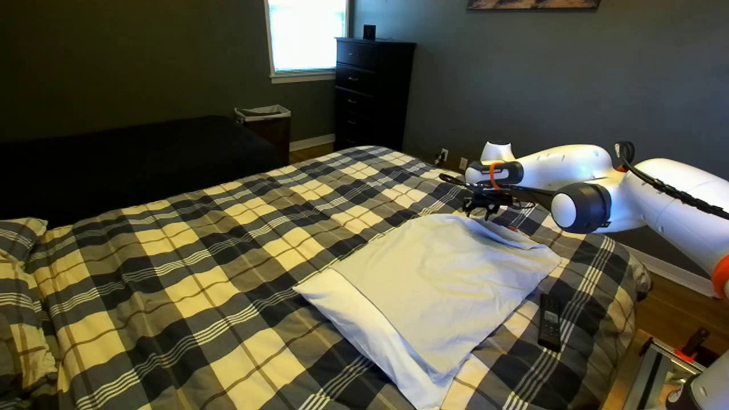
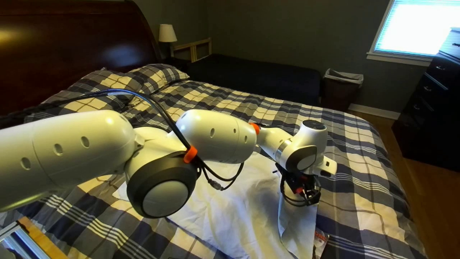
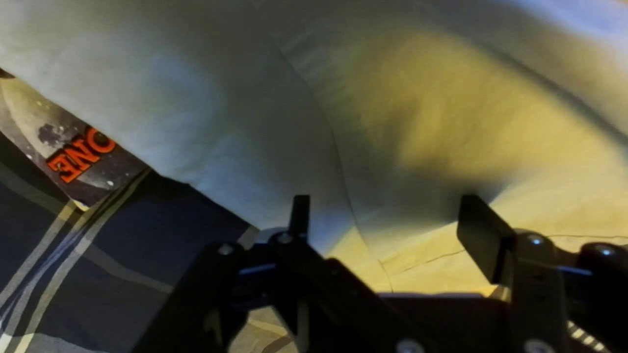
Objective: Partially unfold the sheet
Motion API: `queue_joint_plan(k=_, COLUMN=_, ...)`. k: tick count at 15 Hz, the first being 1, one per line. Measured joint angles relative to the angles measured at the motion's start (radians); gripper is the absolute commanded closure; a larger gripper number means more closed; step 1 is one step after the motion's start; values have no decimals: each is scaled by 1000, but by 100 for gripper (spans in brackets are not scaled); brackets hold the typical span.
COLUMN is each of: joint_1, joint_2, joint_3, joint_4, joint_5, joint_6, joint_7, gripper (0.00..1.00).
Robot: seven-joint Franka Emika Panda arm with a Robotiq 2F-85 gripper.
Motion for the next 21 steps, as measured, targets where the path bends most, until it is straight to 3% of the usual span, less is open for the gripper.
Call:
queue_joint_plan(k=7, joint_1=2, joint_2=11, joint_3=0, joint_4=1, joint_5=0, joint_6=28, joint_7=17, gripper=100)
queue_joint_plan(k=18, joint_1=-2, joint_2=28, joint_3=-3, joint_4=51, joint_5=6, joint_6=46, joint_7=49, gripper=99)
queue_joint_plan(k=21, joint_1=-5, joint_2=26, joint_3=-3, joint_4=51, joint_5=6, joint_6=108, joint_7=97, gripper=99)
